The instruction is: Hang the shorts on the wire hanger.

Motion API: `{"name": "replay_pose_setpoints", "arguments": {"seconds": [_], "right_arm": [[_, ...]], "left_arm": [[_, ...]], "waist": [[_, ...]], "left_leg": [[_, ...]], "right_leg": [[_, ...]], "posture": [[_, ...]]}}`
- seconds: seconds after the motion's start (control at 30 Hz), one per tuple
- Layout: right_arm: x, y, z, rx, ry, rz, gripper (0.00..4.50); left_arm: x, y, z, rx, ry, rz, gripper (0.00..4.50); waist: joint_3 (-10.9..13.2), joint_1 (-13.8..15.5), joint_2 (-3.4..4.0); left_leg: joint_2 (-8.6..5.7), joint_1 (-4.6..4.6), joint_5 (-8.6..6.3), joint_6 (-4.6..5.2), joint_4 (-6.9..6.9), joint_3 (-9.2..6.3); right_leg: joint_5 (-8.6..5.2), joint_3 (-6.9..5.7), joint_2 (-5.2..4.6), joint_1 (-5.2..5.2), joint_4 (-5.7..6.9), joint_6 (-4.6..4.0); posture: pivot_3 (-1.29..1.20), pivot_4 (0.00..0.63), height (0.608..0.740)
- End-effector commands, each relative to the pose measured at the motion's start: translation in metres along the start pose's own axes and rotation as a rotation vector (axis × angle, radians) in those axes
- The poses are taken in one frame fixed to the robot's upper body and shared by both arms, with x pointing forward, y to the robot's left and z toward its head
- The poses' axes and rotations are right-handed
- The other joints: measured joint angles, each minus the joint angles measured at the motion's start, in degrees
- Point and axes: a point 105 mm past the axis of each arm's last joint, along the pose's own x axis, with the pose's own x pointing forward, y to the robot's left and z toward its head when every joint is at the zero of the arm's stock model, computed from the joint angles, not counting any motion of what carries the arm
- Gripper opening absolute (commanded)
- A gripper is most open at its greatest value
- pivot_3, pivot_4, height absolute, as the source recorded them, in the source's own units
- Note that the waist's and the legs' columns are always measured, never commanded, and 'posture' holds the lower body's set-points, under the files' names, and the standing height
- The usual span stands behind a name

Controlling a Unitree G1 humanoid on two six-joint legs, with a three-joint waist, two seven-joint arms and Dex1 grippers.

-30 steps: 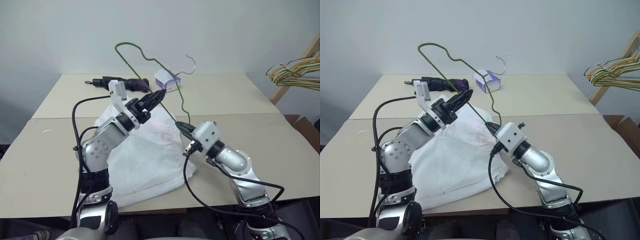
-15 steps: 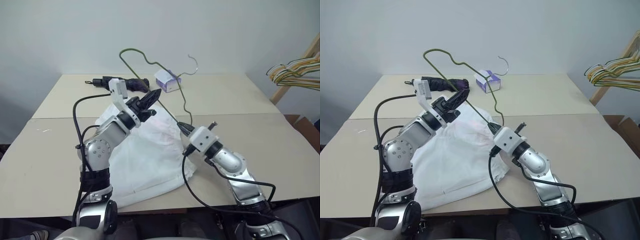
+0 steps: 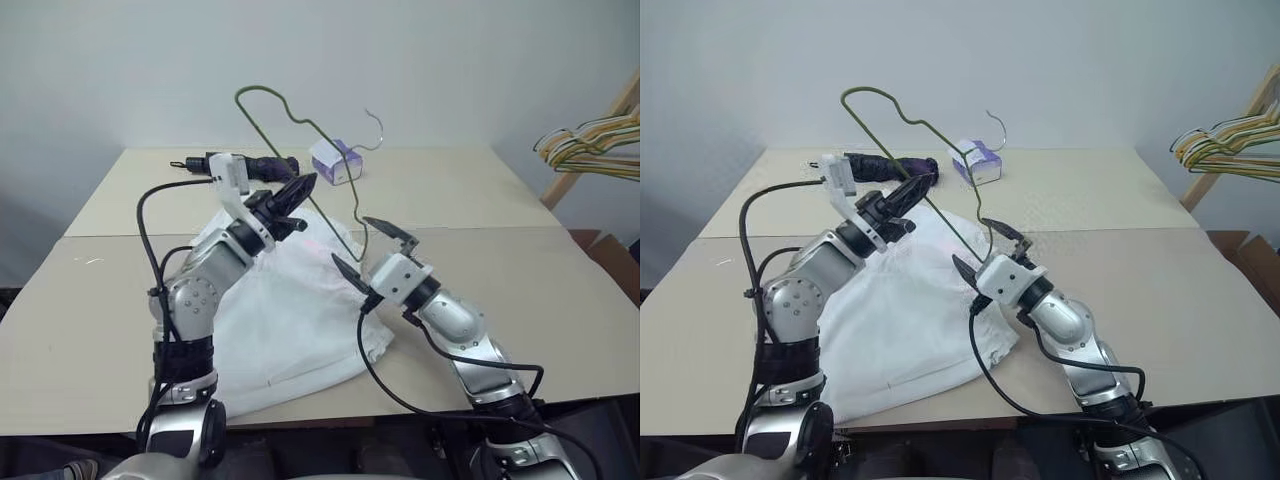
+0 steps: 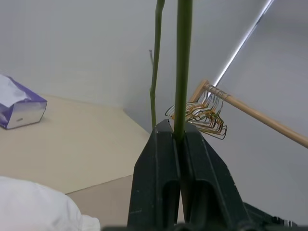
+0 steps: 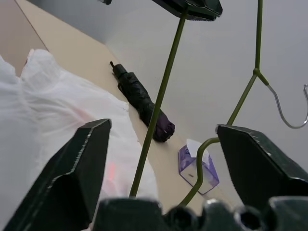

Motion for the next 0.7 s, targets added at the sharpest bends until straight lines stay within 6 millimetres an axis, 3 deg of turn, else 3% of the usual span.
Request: {"name": "replay_pose_setpoints", "arguments": {"seconds": [0.03,0.07,0.23,0.33,0.5,0.7], "right_arm": [[-0.017,-0.022,0.02,0.161,-0.078,0.039,4.48],[-0.02,-0.022,0.02,0.196,-0.069,0.072,4.48],[-0.05,-0.031,0.023,0.756,0.07,0.548,4.48],[-0.06,-0.035,0.029,0.923,0.116,0.739,4.48],[-0.046,-0.025,0.021,0.947,0.24,0.869,4.48],[-0.008,-0.028,0.028,0.931,0.205,0.805,4.48]], "left_arm": [[-0.005,-0.012,0.021,0.055,-0.063,-0.097,0.0],[-0.007,-0.014,0.023,0.057,-0.068,-0.115,0.0],[-0.036,-0.035,0.05,0.143,-0.093,-0.404,0.0],[-0.051,-0.047,0.062,0.145,-0.084,-0.581,0.0],[-0.061,-0.06,0.074,0.152,-0.092,-0.755,0.0],[-0.052,-0.059,0.069,0.158,-0.105,-0.737,0.0]], "waist": [[0.0,0.2,0.01],[0.0,0.4,0.01],[0.1,0.7,0.06],[0.1,0.6,0.13],[0.1,0.6,0.13],[0.1,1.1,0.13]], "left_leg": [[0.0,0.0,0.0,0.0,0.0,0.0],[0.0,-0.02,0.0,0.0,0.0,-0.02],[0.1,0.01,0.0,0.01,0.0,-0.01],[0.16,0.08,0.0,0.02,-0.03,0.01],[0.15,0.01,0.0,0.02,-0.05,0.01],[0.14,-0.13,0.01,0.02,-0.04,-0.01]], "right_leg": [[0.0,-0.01,-0.01,0.01,-0.01,0.0],[0.0,-0.03,-0.01,0.03,-0.05,0.01],[0.12,-0.09,0.01,0.09,-0.21,-0.06],[0.13,-0.09,0.07,0.09,-0.23,-0.14],[0.12,-0.12,0.08,0.06,-0.27,-0.13],[0.14,-0.11,0.09,-0.04,-0.26,-0.06]], "posture": [[-0.02,0.0,0.74],[-0.02,0.0,0.74],[-0.02,0.0,0.74],[-0.02,0.0,0.74],[-0.03,0.0,0.74],[-0.02,0.0,0.74]]}}
